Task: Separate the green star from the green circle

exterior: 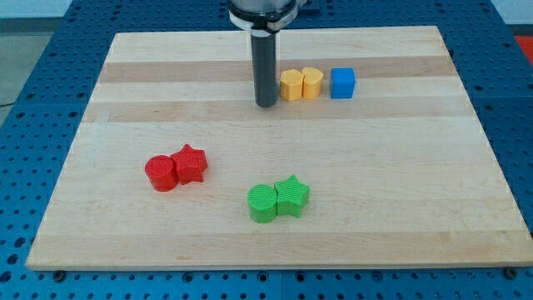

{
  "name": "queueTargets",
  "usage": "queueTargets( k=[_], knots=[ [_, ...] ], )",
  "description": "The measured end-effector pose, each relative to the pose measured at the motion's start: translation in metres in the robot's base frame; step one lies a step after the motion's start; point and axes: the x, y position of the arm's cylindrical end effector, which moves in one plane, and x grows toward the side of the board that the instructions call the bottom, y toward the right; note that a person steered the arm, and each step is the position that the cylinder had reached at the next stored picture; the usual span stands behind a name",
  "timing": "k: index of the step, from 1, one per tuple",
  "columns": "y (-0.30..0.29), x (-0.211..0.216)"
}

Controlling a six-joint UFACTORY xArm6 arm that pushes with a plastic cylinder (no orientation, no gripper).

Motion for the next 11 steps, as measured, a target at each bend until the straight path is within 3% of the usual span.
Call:
queueTargets(
  k=[1,2,3,4,7,11],
  knots=[
    [0.007,0.032],
    [0.061,0.083],
    [0.079,0.180],
    [0.061,0.240],
    [0.043,0.195],
    [0.020,0.094]
  ],
)
